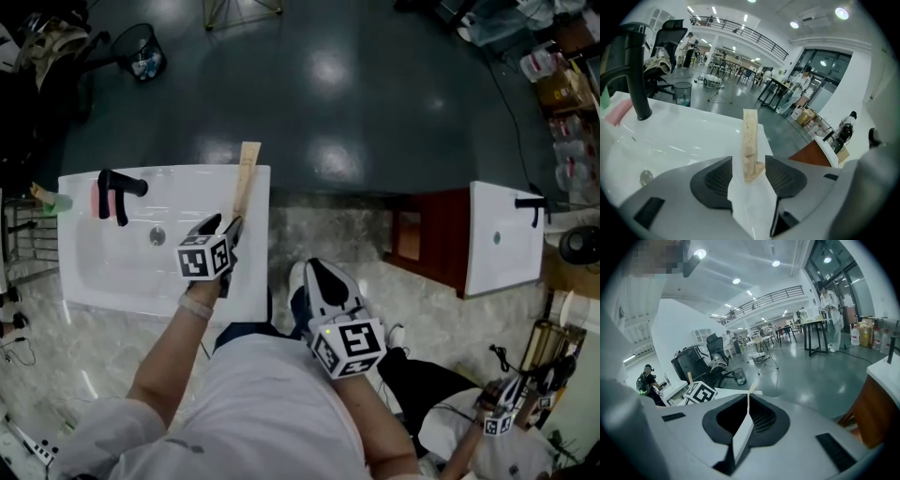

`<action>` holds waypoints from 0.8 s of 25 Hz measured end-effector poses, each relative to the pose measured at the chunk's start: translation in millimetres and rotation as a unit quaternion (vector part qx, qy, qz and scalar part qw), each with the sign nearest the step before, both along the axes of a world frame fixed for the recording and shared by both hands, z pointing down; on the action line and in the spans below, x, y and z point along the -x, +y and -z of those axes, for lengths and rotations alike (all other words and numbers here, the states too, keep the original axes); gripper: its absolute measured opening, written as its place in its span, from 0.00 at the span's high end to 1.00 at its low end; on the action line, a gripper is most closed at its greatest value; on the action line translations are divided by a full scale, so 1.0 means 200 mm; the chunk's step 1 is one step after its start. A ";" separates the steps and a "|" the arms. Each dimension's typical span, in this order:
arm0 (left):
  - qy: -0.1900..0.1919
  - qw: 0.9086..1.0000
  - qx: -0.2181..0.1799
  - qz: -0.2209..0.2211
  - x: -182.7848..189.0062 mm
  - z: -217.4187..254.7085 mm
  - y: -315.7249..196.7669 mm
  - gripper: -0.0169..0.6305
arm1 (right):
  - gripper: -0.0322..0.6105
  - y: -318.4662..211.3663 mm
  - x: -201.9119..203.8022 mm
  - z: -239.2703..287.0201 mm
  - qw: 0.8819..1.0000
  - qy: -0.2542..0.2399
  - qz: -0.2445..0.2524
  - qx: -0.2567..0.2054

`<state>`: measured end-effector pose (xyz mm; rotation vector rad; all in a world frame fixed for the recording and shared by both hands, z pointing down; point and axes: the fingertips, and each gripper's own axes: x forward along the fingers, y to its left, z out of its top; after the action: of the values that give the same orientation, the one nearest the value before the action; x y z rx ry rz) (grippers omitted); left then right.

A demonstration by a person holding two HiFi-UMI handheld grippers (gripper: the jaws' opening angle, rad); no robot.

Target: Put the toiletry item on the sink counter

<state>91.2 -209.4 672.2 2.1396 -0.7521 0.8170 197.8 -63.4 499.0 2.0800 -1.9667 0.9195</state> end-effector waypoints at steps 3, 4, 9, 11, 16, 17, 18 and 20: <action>0.001 1.000 -0.006 0.001 0.02 0.07 0.02 0.64 | 0.91 -0.02 0.00 0.03 1.000 -0.001 0.012 -0.006; 0.004 1.000 -0.009 0.003 0.03 0.10 0.03 0.64 | 0.91 -0.03 0.00 0.04 1.000 -0.002 0.017 -0.011; 0.013 0.999 -0.039 0.025 0.09 0.28 0.03 0.82 | 0.91 -0.08 0.02 0.08 0.998 -0.008 0.049 -0.030; 0.021 0.998 -0.049 0.031 0.10 0.36 0.03 0.90 | 0.91 -0.11 0.04 0.10 0.998 -0.011 0.060 -0.035; 0.035 0.996 -0.075 0.038 0.14 0.54 0.08 0.95 | 0.91 -0.17 0.07 0.15 0.995 -0.020 0.087 -0.051; 0.042 0.995 -0.079 0.043 0.15 0.59 0.09 0.95 | 0.91 -0.18 0.08 0.16 0.994 -0.022 0.094 -0.054; 0.050 0.994 -0.083 0.048 0.16 0.63 0.10 0.95 | 0.91 -0.19 0.09 0.17 0.993 -0.024 0.101 -0.058; 0.063 0.992 -0.091 0.055 0.18 0.72 0.13 0.95 | 0.91 -0.21 0.12 0.19 0.991 -0.027 0.116 -0.064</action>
<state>55.8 -183.7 529.2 2.2624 -0.8997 0.5691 173.1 -106.4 460.4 1.8513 -2.2906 0.8324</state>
